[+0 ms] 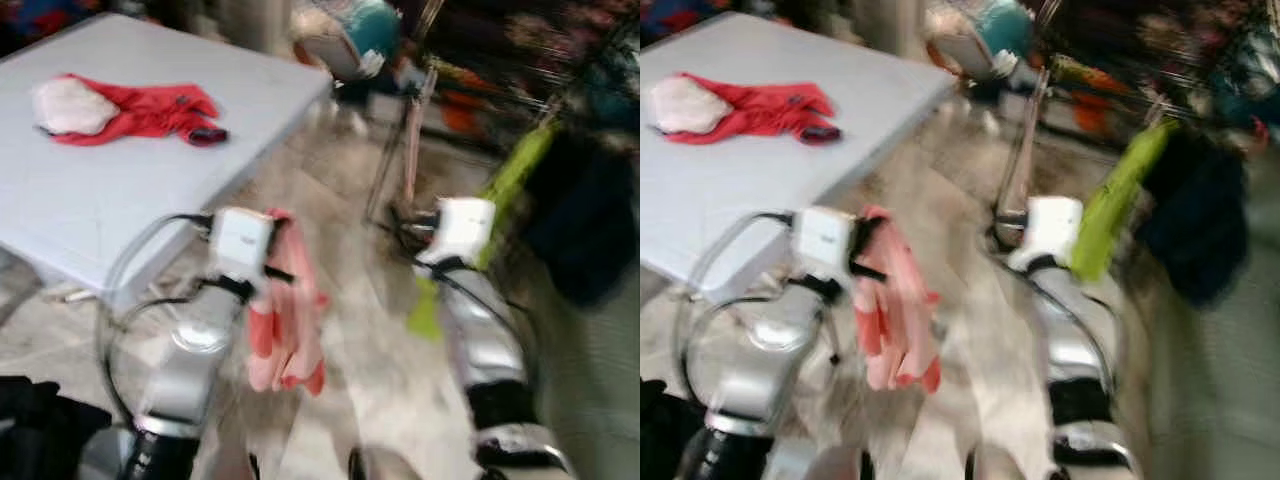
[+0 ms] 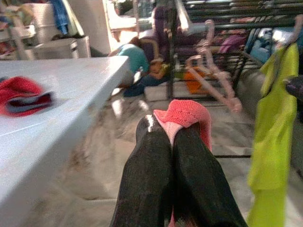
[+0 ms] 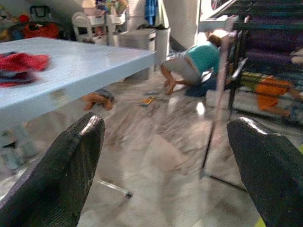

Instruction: Hang hanger

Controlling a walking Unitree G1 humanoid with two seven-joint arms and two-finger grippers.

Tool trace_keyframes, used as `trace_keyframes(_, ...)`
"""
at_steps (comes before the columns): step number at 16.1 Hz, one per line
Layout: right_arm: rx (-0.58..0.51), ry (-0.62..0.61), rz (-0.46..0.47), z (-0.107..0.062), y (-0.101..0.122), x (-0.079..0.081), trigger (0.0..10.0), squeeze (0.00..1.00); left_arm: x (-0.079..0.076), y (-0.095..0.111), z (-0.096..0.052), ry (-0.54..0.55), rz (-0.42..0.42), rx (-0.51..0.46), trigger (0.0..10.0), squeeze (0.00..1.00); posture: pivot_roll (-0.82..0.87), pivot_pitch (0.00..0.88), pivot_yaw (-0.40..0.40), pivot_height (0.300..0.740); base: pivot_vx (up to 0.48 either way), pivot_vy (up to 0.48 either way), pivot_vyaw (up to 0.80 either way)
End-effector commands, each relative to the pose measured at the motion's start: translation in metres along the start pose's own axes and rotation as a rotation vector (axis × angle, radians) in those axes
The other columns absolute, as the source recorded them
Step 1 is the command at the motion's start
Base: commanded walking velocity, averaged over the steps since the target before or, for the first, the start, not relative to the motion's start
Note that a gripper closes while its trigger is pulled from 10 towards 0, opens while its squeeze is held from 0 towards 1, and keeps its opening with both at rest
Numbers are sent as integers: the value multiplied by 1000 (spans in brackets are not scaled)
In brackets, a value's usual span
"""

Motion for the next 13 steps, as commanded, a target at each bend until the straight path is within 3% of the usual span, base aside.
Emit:
trace_keyframes(1, -17, -35, -18, -1, 6, -14, 10000, 0, -10, 9, 0, -39, -8, -43, 10000, 0, 27, 85, -15, 740, 0, 0, -800)
trace_keyframes(2, -21, -37, -17, -1, 7, -14, 10000, 0, -10, 8, -1, -43, 0, -38, 10000, 0, 25, 82, -9, 740, 0, 0, -800)
trace_keyframes(6, -60, -73, -14, -9, 10, -21, 10000, 0, -3, 3, -5, -56, -9, -25, 10000, 0, 12, 69, 48, 740, 0, 0, 0)
trace_keyframes(9, -49, -134, -19, -19, 4, -32, 10000, 0, 13, -3, -9, -36, 29, -5, 10000, 0, 3, 67, 68, 740, 0, 0, 0)
trace_keyframes(13, -36, -110, -41, -18, 6, -29, 10000, 0, 32, 2, -6, 27, -9, -27, 10000, 0, -13, 71, 40, 740, 157, 141, -128)
Point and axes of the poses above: a point about 5 cm out from each wrist's last joint towards the gripper, its own z axis pointing out of the wrist towards the gripper, its own y axis along the axis of the wrist's last joint, x = y × z, the point moved 5 cm from there along z, pointing out of the wrist towards the gripper, and after that the axes turned 5 degrees about -z, right-handed, at the moved point
